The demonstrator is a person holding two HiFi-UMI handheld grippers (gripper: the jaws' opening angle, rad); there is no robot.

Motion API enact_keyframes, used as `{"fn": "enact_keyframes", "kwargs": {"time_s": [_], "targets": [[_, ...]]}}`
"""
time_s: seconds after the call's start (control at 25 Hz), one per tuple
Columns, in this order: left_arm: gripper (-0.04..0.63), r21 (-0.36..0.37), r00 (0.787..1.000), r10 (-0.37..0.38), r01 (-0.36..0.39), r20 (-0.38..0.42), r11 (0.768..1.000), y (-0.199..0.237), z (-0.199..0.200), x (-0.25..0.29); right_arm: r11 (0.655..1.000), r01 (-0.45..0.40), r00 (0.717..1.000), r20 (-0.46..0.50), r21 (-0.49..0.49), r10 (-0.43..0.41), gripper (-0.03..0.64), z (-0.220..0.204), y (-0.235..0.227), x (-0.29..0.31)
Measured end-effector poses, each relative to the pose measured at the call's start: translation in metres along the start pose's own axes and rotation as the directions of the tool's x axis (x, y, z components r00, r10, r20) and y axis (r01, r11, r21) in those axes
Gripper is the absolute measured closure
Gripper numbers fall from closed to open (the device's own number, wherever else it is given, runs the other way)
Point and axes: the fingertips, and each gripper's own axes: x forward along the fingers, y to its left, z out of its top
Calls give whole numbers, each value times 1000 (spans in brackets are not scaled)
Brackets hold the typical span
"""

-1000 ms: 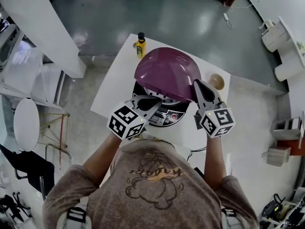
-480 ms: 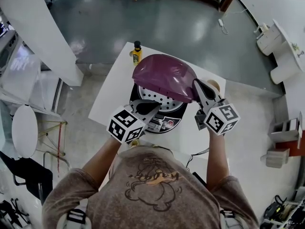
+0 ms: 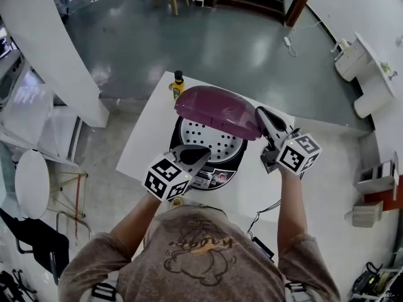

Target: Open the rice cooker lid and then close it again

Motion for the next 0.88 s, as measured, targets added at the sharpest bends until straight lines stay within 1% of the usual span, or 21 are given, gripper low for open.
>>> {"fn": "enact_keyframes", "kwargs": {"time_s": [0.44, 0.72, 0.88], "targets": [[574, 16, 1000, -7, 6, 9, 1000, 3, 9, 5, 999, -12, 999, 37, 50, 10, 614, 14, -25, 12], [574, 23, 1000, -2, 2, 16, 1000, 8, 17, 7, 999, -11, 999, 47, 47, 8, 614, 22, -40, 22], [574, 26, 1000, 7, -8, 22, 1000, 12, 22, 8, 999, 14, 998, 53, 44, -17, 614, 28, -52, 25]]}}
